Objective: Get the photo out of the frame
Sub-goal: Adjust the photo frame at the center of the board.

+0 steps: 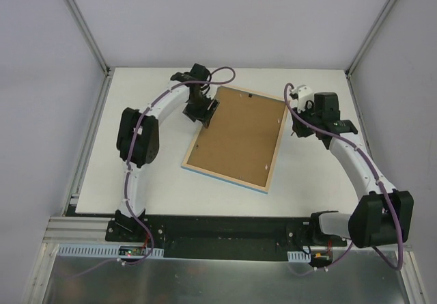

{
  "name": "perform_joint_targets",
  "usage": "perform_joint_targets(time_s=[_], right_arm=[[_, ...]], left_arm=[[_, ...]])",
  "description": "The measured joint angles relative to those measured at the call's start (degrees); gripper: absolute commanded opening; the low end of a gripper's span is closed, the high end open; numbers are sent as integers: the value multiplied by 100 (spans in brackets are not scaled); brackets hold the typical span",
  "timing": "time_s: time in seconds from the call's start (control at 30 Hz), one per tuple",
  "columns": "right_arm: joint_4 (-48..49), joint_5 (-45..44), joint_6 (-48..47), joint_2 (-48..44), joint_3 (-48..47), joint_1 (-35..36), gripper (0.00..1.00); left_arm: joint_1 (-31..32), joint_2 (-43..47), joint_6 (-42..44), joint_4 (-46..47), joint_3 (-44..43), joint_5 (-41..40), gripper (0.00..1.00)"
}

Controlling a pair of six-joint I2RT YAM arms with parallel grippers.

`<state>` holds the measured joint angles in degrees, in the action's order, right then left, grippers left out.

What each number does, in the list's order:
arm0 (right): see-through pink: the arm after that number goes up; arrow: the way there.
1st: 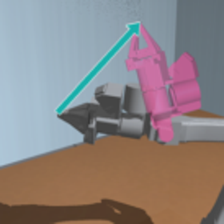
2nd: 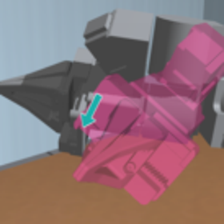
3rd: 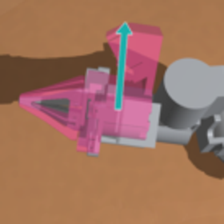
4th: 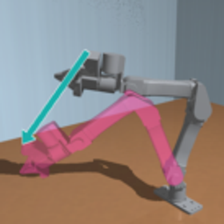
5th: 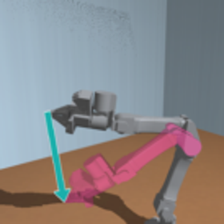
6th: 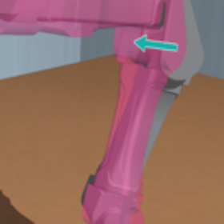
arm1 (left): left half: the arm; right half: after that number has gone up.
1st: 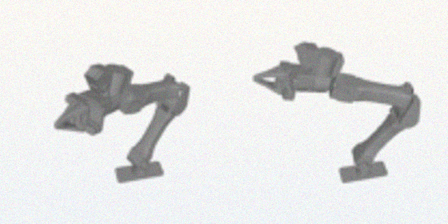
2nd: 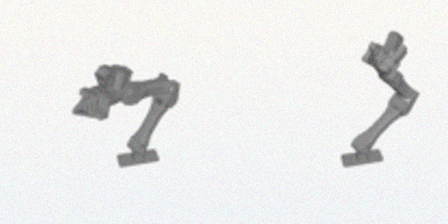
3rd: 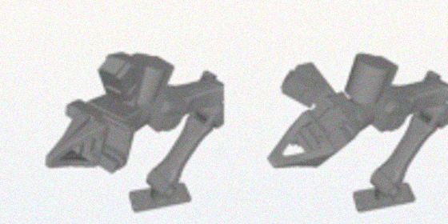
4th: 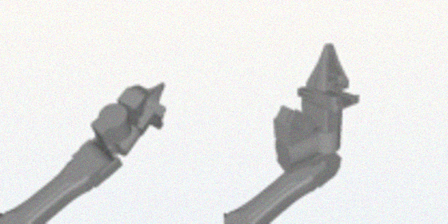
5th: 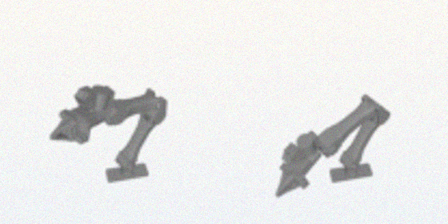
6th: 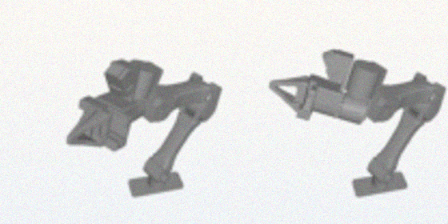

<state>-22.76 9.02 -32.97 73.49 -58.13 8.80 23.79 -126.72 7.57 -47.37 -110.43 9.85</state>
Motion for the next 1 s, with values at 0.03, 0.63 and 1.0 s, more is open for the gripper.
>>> perform_joint_targets(time_s=[0.03, 0.63, 1.0], right_arm=[[11, 4, 13, -44, 22, -24, 1], [162, 348, 170, -339, 227, -122, 1], [203, 533, 254, -435, 258, -140, 1]], left_arm=[[48, 225, 22, 13, 219, 74, 59], [125, 1720, 90, 192, 2942, 643, 52], [127, 1746, 79, 516, 3375, 208, 36]])
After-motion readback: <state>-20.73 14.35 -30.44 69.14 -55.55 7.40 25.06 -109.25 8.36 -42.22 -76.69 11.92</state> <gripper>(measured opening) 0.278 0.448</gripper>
